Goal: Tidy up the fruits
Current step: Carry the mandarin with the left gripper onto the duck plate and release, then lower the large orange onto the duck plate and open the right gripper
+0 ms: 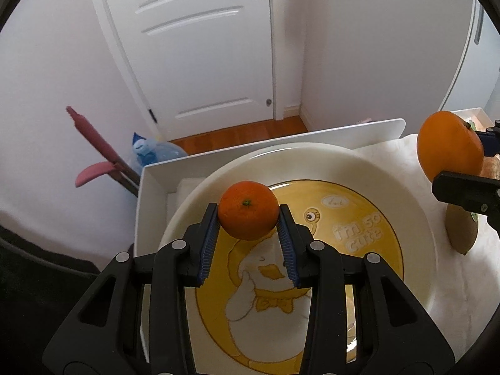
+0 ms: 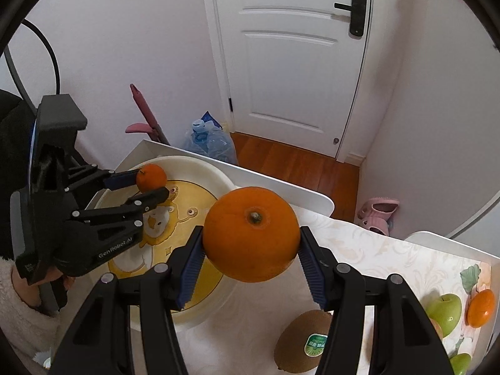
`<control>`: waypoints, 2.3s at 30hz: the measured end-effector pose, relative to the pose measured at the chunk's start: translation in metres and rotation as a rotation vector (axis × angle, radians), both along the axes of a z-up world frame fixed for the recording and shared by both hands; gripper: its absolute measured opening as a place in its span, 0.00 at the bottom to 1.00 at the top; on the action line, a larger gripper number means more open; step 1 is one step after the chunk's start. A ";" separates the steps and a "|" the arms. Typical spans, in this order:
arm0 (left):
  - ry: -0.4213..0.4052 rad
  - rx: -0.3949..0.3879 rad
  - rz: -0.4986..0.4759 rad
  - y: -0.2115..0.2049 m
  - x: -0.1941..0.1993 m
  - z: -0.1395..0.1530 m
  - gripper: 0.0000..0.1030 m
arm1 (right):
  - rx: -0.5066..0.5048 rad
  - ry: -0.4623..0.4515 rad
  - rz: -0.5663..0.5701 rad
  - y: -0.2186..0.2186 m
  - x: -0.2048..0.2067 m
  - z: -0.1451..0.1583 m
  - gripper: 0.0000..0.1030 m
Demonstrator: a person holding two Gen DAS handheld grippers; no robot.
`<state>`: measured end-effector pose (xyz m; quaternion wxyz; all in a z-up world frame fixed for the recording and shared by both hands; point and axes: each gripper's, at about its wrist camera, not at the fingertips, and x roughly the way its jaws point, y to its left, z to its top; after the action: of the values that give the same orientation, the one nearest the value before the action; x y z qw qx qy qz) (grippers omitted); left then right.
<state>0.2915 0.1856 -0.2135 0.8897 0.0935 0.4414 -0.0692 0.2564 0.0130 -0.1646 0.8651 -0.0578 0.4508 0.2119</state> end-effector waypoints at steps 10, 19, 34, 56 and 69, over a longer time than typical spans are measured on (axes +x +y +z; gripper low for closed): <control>-0.070 0.014 0.038 0.002 -0.018 0.025 1.00 | -0.001 -0.005 -0.004 -0.006 0.001 0.006 0.53; -0.076 0.018 0.104 0.009 -0.047 0.044 1.00 | 0.005 -0.011 0.069 -0.006 0.000 0.014 0.53; -0.027 -0.013 0.211 0.030 -0.083 0.049 1.00 | -0.039 0.012 0.274 0.038 0.002 -0.005 0.53; 0.015 -0.066 0.247 0.036 -0.101 0.037 1.00 | -0.132 -0.026 0.398 0.071 0.003 -0.043 0.56; -0.029 -0.006 0.267 0.042 -0.111 0.052 1.00 | -0.077 -0.064 0.392 0.069 -0.005 -0.024 0.99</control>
<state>0.1800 0.2276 -0.1614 0.8976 0.0323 0.4368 0.0499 0.2515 0.0822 -0.1887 0.8183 -0.1842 0.4111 0.3569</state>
